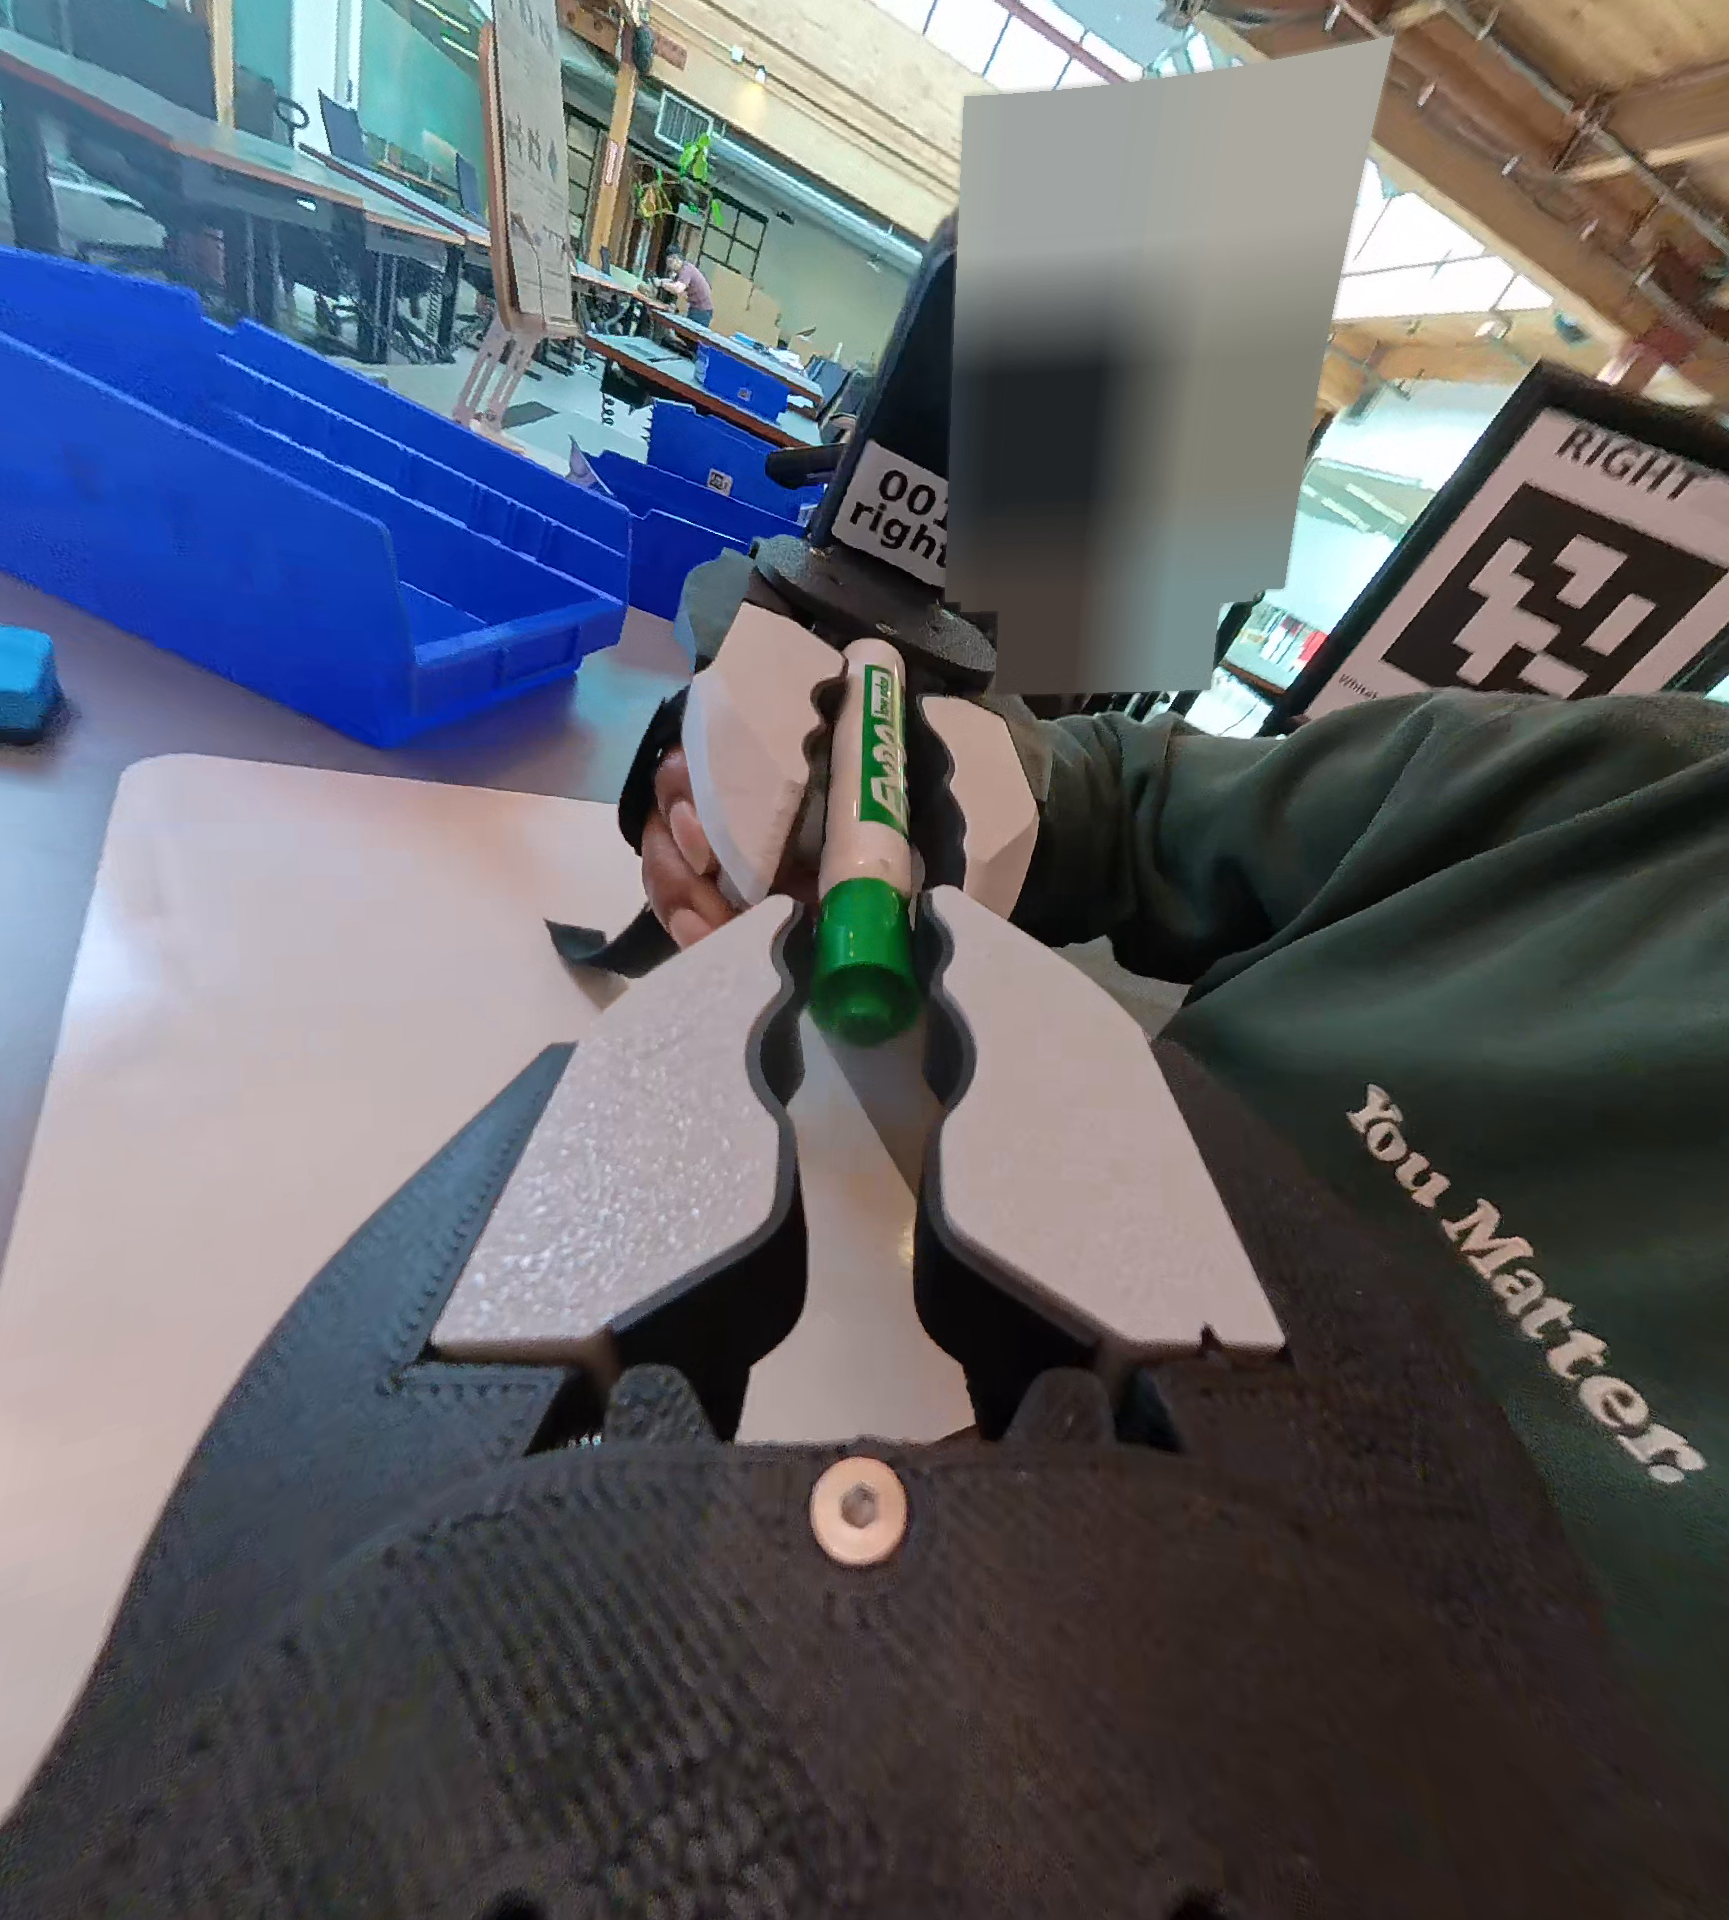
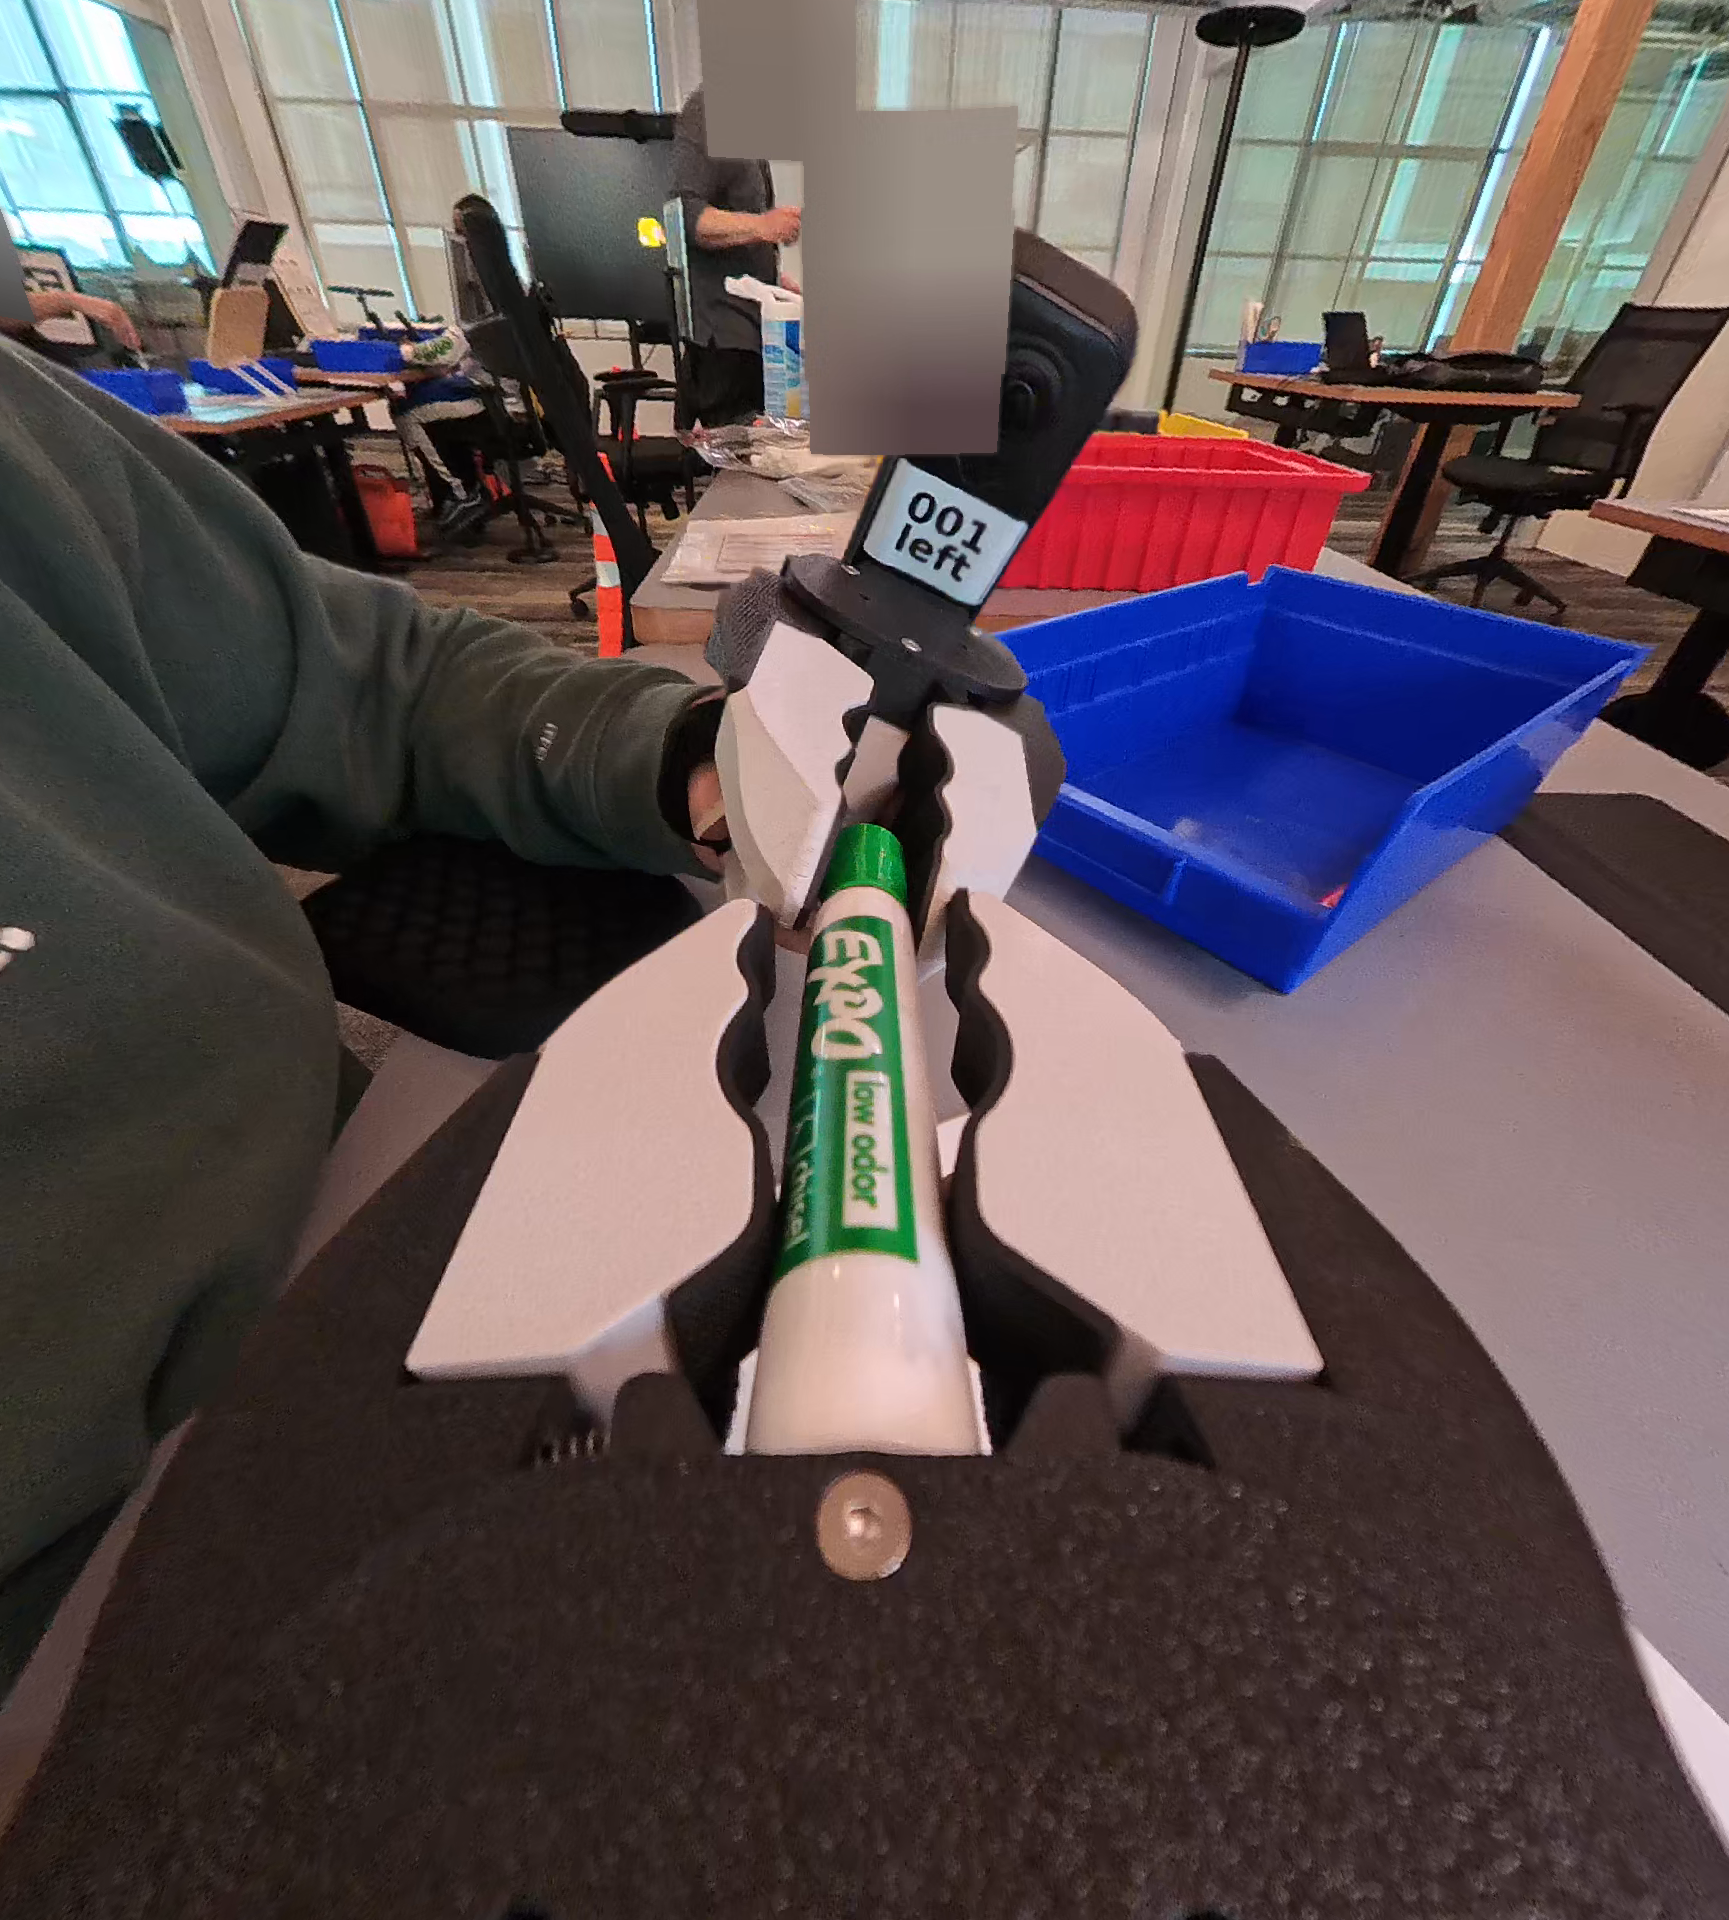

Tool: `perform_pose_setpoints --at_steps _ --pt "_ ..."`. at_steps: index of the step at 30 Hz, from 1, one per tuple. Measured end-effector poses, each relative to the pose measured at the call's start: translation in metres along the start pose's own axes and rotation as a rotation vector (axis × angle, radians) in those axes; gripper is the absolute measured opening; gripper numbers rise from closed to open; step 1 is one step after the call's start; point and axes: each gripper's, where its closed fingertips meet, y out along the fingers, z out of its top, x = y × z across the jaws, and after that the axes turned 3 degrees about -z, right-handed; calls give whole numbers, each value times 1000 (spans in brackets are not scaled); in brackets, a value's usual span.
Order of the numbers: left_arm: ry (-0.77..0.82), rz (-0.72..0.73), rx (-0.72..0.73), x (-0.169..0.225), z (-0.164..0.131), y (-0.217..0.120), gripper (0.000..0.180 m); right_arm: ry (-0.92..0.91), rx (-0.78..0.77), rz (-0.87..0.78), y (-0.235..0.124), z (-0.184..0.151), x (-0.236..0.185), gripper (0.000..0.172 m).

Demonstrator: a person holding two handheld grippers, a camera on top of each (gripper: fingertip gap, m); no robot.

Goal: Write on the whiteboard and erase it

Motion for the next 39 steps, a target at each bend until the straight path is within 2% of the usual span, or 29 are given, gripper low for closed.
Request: perform_pose_setpoints --at_steps 6,7,9,11,15,19,25,31,39 --pt "156 59 -71 8 3 -4 20 -40 -21 28 -5 7 -7 34" --pt "164 110 -17 1 14 -19 20 -11 58 5 -18 22 2 34" --pt "98 182 148 -16 38 -73 19 24 208 -100 -66 56 30 32" --pt "120 209 130 -18 23 -84 19 -72 128 -183 -77 54 36 33" --pt "227 320 -15 -29 1 -62 19 -47 -30 -152 -50 20 38 34" --pt "223 412 -17 -47 -7 -71 19 6 -135 -145 -44 -1 44 35" --pt "205 478 -76 -68 -28 -79 19 -19 -265 -122 -45 -19 36 36" --pt "259 507 -112 -70 -33 -76 20 -42 -347 -148 -42 -32 36 35" --pt "350 633 -167 -81 -43 -85 20 34 -646 -130 -12 -73 43 35"
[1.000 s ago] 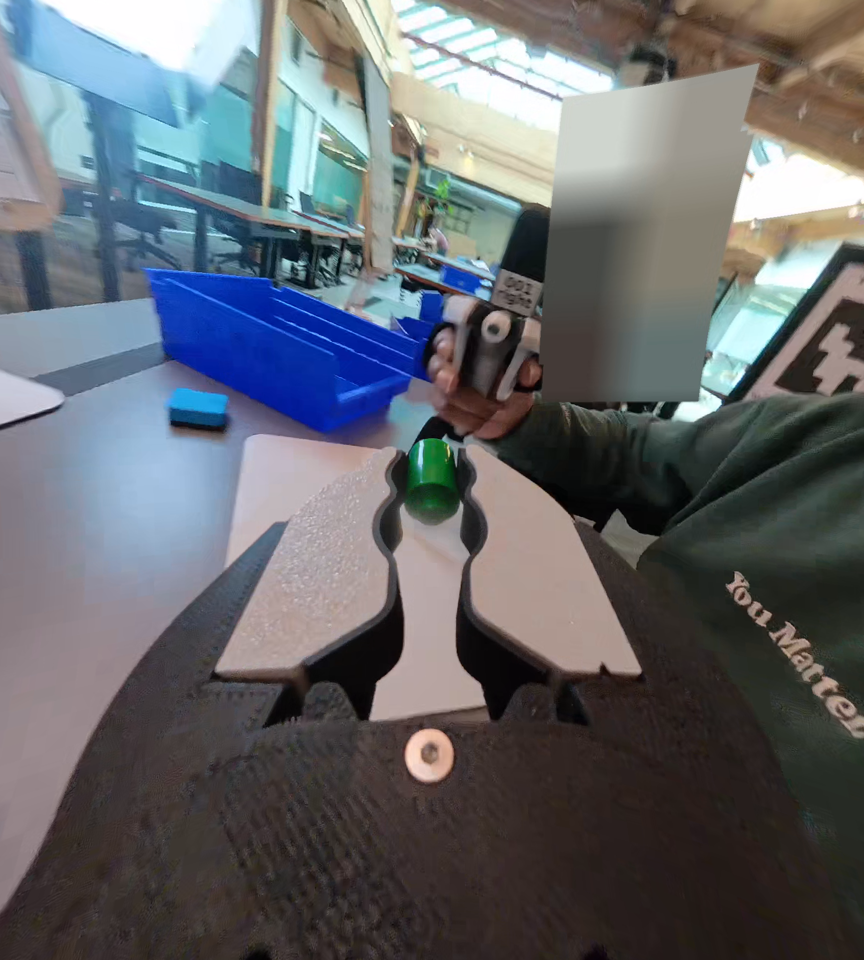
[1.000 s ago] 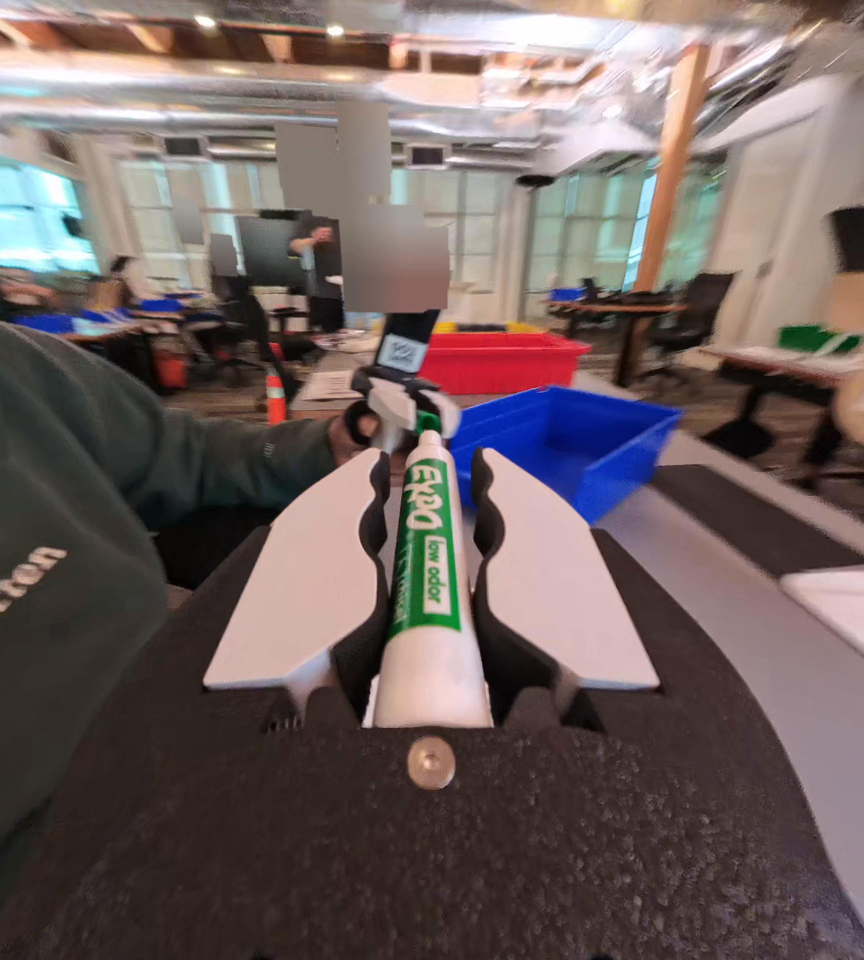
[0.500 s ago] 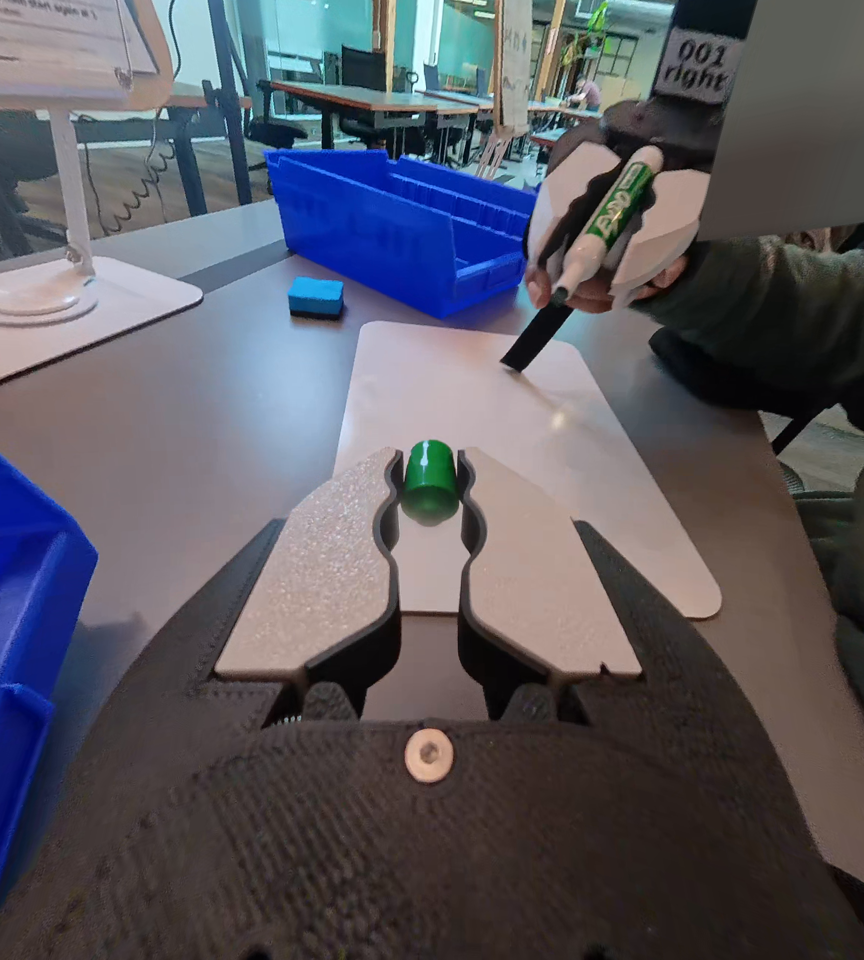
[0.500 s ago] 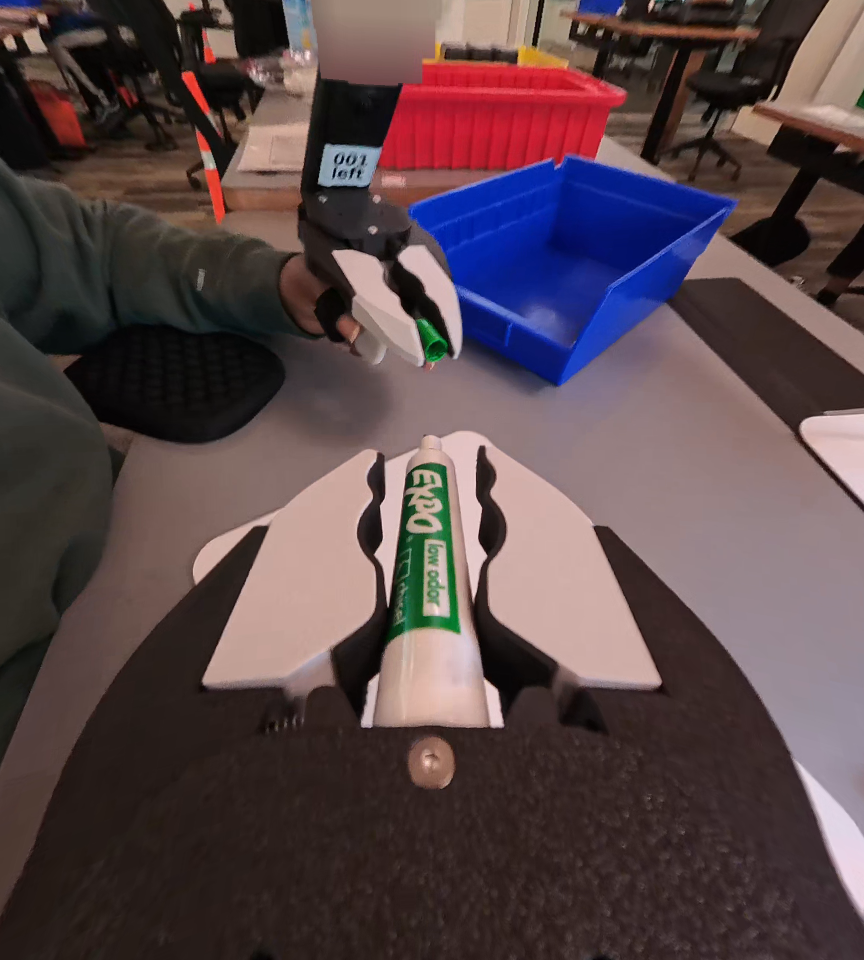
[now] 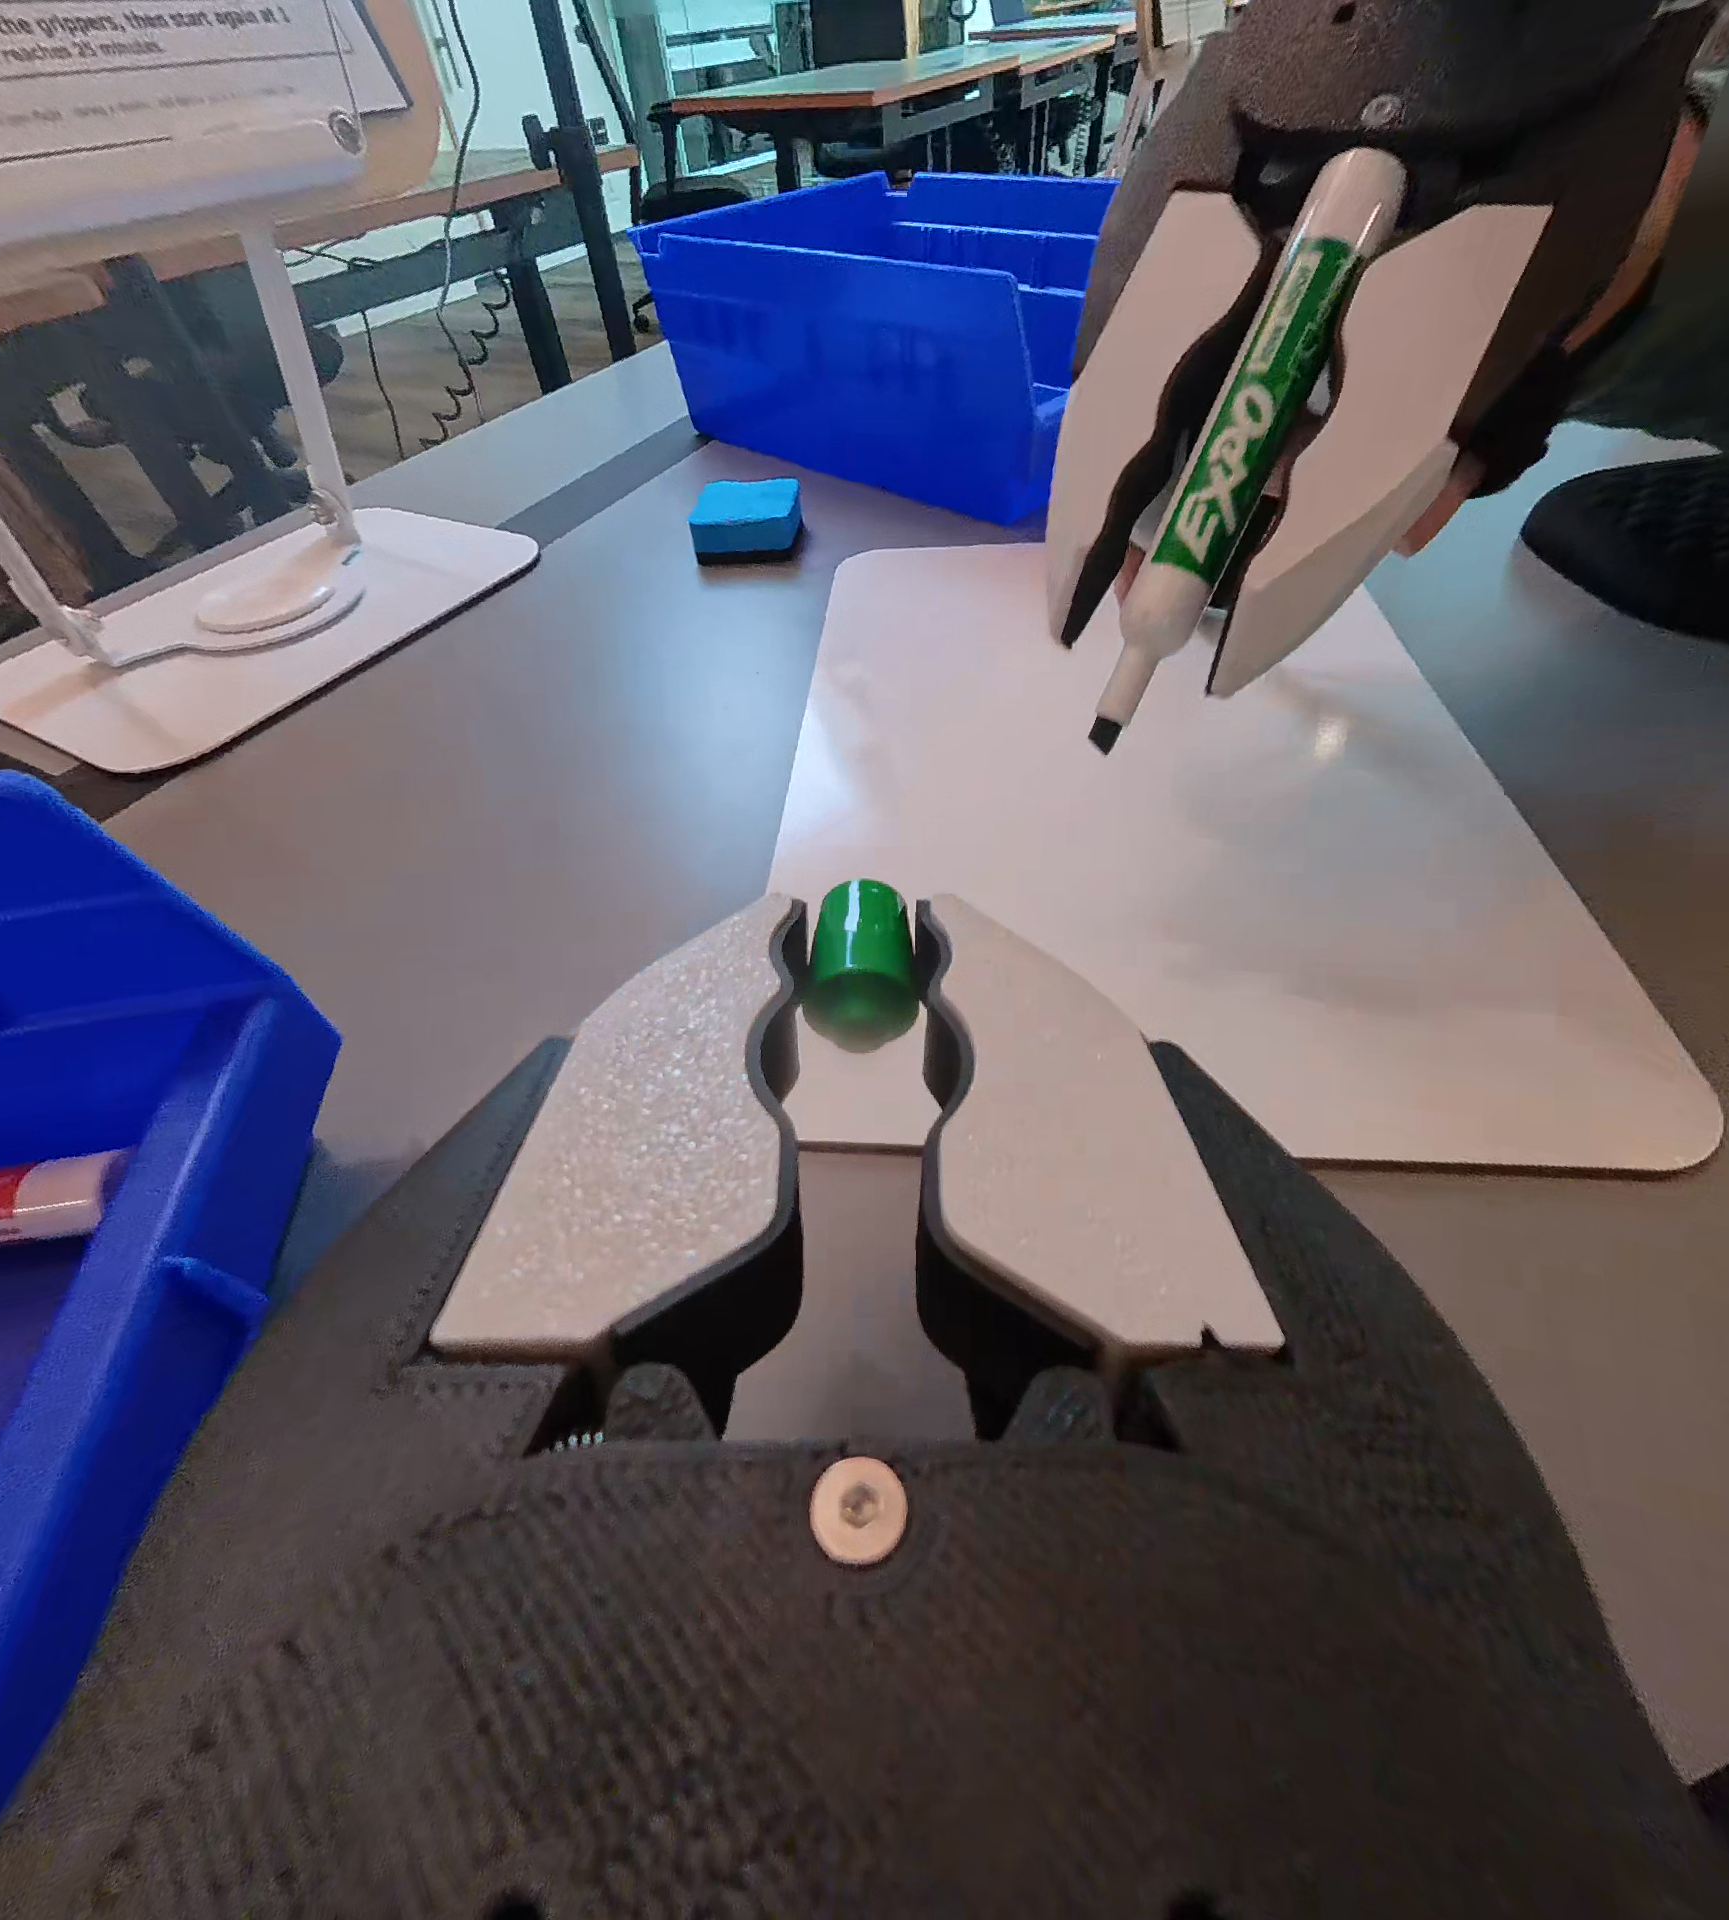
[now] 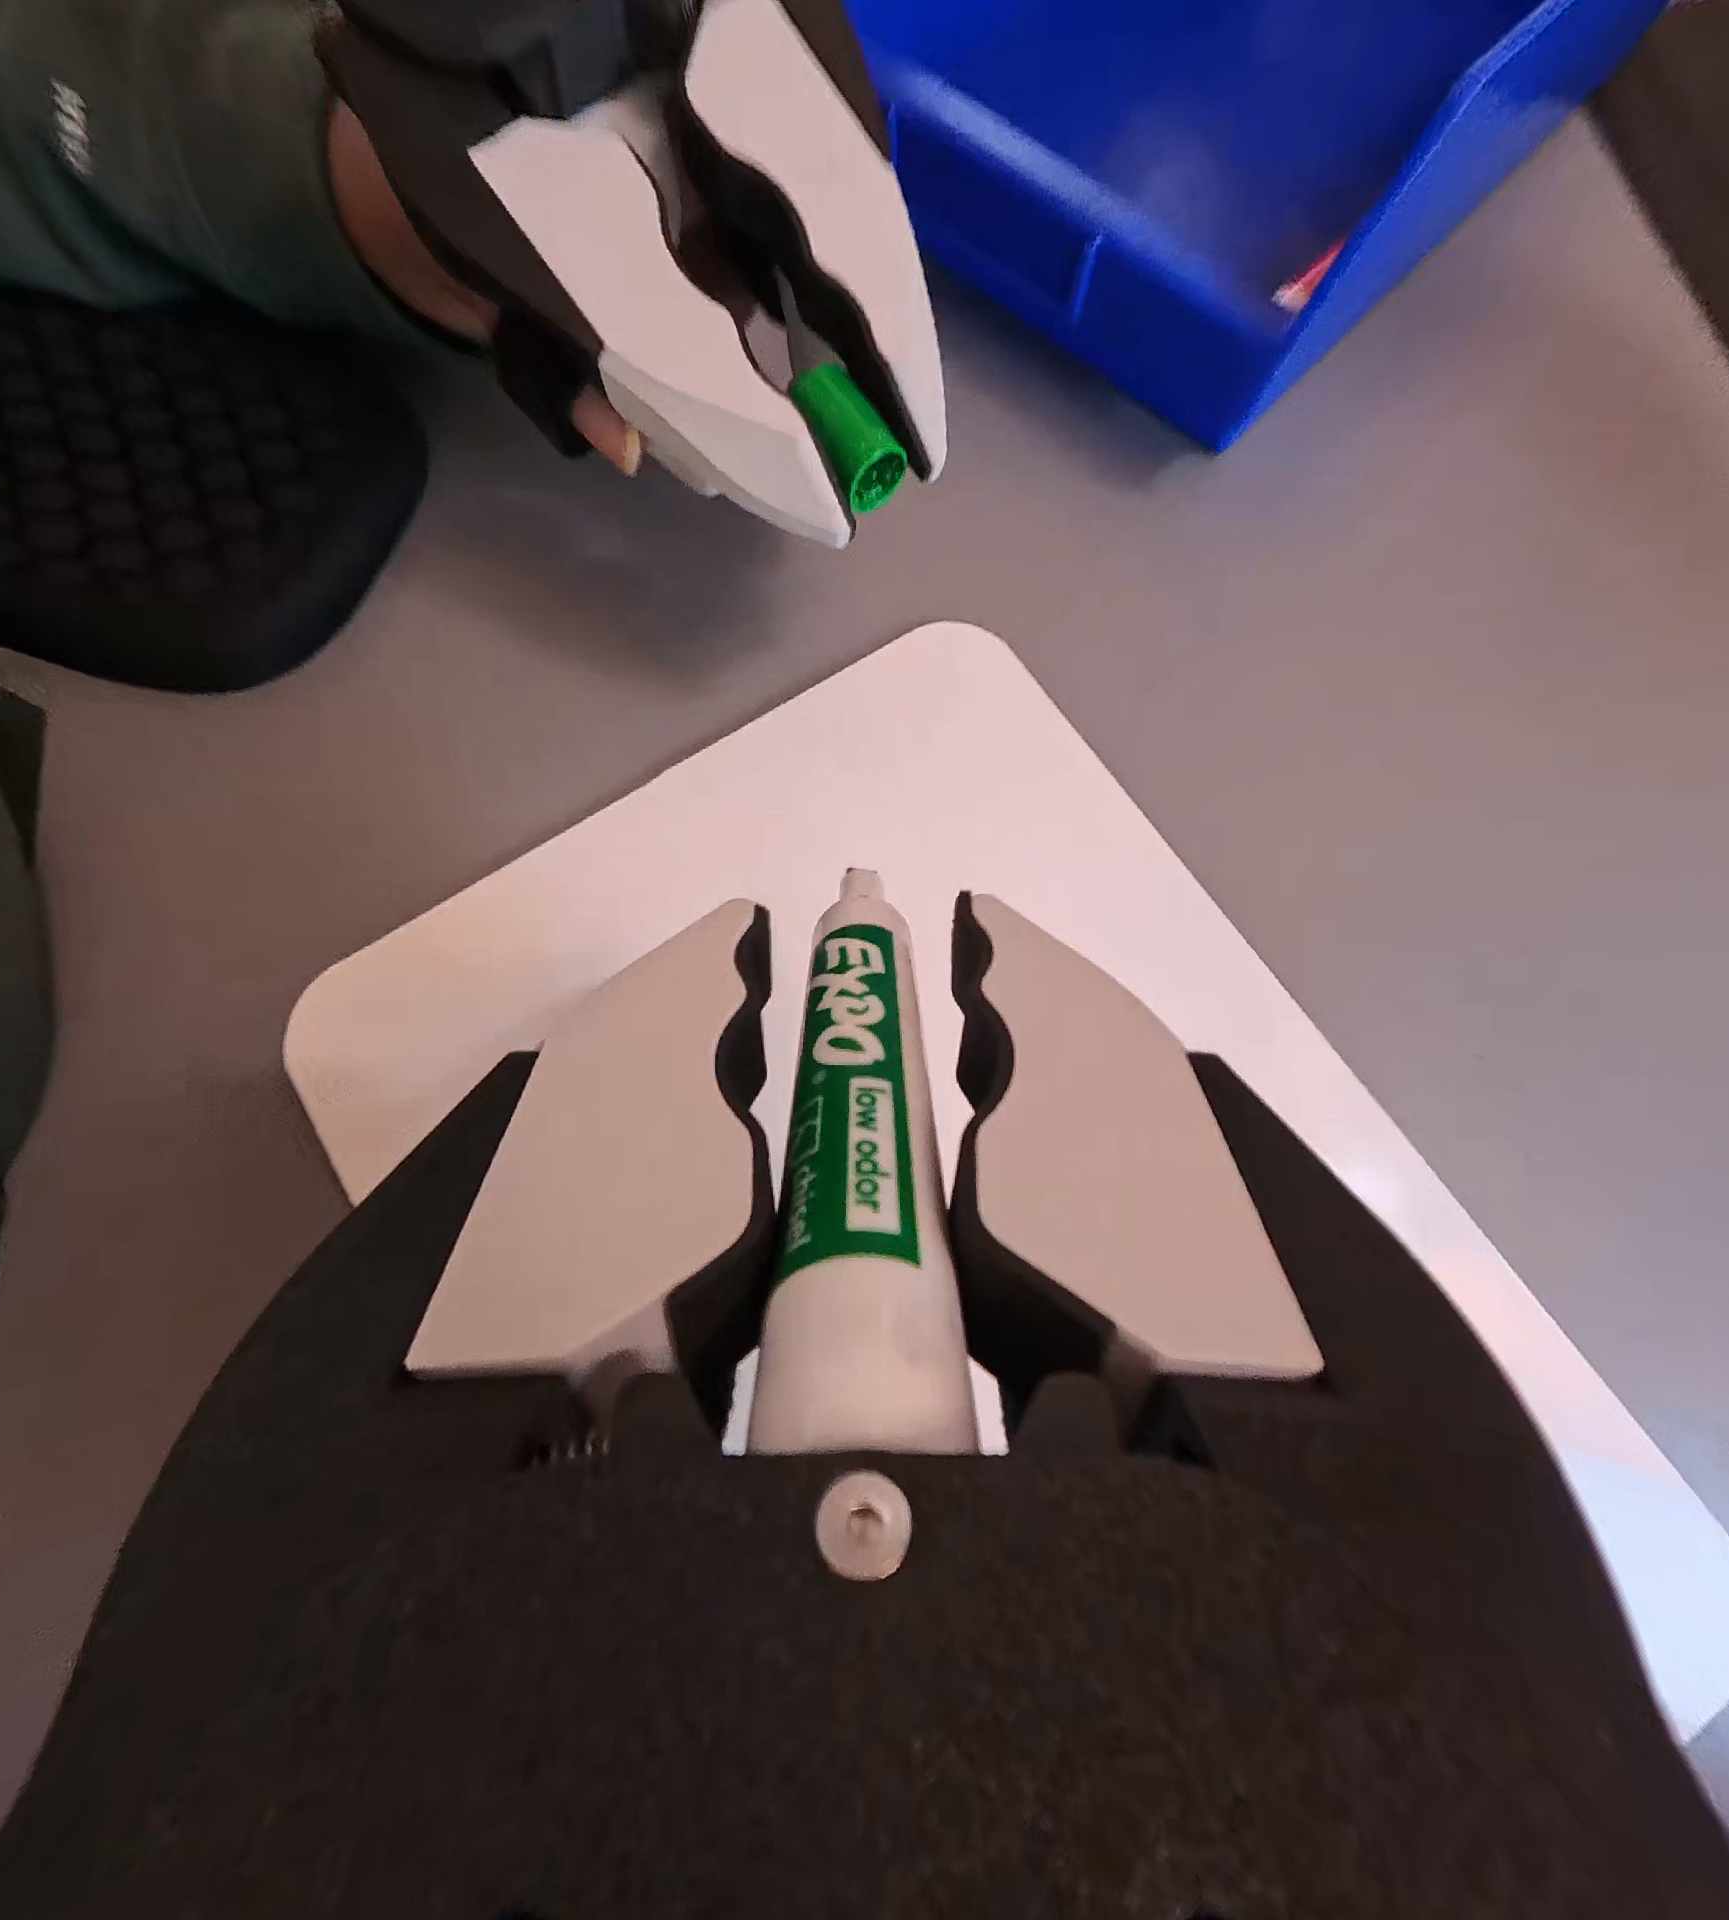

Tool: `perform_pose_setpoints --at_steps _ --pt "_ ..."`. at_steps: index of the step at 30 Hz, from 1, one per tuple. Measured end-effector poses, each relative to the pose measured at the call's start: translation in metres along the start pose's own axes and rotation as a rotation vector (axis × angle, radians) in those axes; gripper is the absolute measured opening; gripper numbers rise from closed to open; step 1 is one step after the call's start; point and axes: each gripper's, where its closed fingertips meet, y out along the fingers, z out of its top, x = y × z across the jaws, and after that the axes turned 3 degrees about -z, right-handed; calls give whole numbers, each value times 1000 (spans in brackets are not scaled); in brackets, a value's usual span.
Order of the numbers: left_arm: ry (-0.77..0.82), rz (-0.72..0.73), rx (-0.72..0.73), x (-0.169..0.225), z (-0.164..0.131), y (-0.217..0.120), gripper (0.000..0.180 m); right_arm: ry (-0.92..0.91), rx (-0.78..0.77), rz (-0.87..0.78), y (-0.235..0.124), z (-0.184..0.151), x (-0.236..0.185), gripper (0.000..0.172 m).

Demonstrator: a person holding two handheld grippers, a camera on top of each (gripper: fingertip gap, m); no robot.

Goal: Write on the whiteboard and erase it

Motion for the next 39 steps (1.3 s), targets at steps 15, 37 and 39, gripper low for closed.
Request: perform_pose_setpoints --at_steps 15,37,39 --pt "111 1 -98 -5 -29 -23 20 -241 -259 30 71 9 2 35" --pt "-77 -98 -49 0 -27 -25 20 -264 -321 48 81 0 -11 36" --pt "-108 -104 -38 -1 -26 -26 20 -266 -334 66 76 -4 -19 36"
